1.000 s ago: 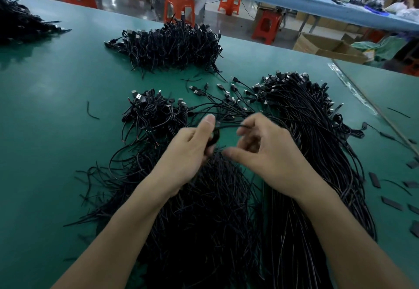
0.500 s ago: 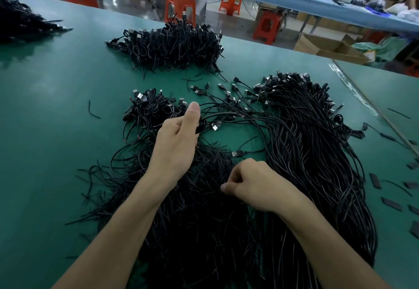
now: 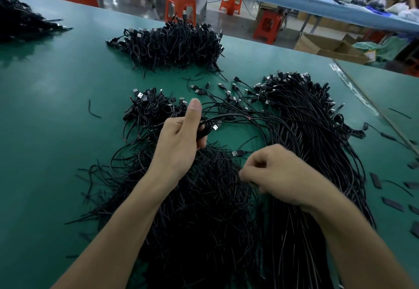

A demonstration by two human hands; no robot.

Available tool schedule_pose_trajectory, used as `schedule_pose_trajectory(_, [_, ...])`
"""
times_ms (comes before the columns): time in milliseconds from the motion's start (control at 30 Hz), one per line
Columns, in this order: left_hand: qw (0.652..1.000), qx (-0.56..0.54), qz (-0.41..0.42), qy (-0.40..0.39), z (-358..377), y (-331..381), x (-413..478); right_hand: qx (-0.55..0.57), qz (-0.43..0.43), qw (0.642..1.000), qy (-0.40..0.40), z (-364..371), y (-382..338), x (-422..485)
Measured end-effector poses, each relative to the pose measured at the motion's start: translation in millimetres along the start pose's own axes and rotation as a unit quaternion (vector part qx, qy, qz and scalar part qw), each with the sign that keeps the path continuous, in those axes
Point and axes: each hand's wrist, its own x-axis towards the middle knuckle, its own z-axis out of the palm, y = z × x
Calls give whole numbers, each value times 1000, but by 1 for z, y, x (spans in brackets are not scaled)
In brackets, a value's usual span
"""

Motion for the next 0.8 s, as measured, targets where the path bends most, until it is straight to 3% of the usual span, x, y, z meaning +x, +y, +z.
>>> schedule_pose_trajectory(100, [1000,-14,-14,-4,1,5,-2,126,-34,990,61,-10,-1,-1])
schedule_pose_trajectory(200, [998,-46,-9,-45,6,9,-6,206,-124,957,159,-2,-9,2])
schedule_pose_trajectory(400, [991,-100,1,-90,11,13,-9,133,-244,939,200,15,-28,0])
schedule_pose_trajectory(567, [993,-110,7,-52,13,18,-11,69,-261,931,245,18,-35,-3])
schedule_pose_trajectory(667, [987,-158,-1,-31,12,19,-11,126,-238,931,245,22,-36,-5])
schedule_pose_trajectory(800, [992,-128,9,-15,11,17,-9,120,-221,929,272,27,-35,-5])
